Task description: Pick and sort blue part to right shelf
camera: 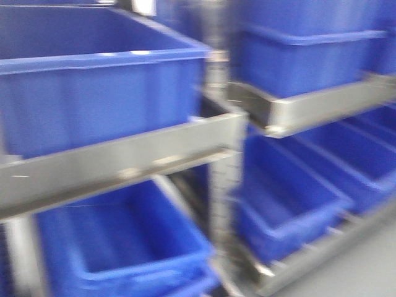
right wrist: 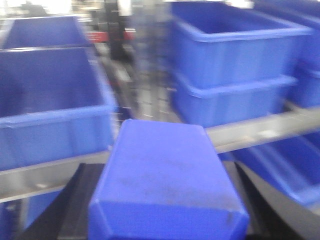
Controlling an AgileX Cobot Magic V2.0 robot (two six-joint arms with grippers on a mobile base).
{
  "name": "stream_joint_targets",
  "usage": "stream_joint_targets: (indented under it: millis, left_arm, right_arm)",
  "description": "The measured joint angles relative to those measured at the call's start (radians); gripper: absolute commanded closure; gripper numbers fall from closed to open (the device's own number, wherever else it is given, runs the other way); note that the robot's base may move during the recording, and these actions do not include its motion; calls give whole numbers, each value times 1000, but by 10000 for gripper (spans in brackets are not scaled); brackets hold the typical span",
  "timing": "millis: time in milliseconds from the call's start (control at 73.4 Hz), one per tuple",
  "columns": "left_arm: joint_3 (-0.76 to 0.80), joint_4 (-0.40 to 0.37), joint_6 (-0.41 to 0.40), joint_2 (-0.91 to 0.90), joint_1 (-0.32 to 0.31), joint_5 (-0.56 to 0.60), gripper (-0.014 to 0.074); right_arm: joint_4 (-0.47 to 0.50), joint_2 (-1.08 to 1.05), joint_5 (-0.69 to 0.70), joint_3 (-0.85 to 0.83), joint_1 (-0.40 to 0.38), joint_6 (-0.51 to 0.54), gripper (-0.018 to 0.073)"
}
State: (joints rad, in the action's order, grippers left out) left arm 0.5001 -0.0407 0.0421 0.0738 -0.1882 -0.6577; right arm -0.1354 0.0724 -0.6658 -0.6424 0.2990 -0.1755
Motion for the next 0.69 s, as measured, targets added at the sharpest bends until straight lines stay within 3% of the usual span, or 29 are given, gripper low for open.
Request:
stream_joint_targets:
  millis: [695]
  left_arm:
    - [0,0,0,0,0,0,389]
  right_arm:
    - [0,2,0,0,0,0,330]
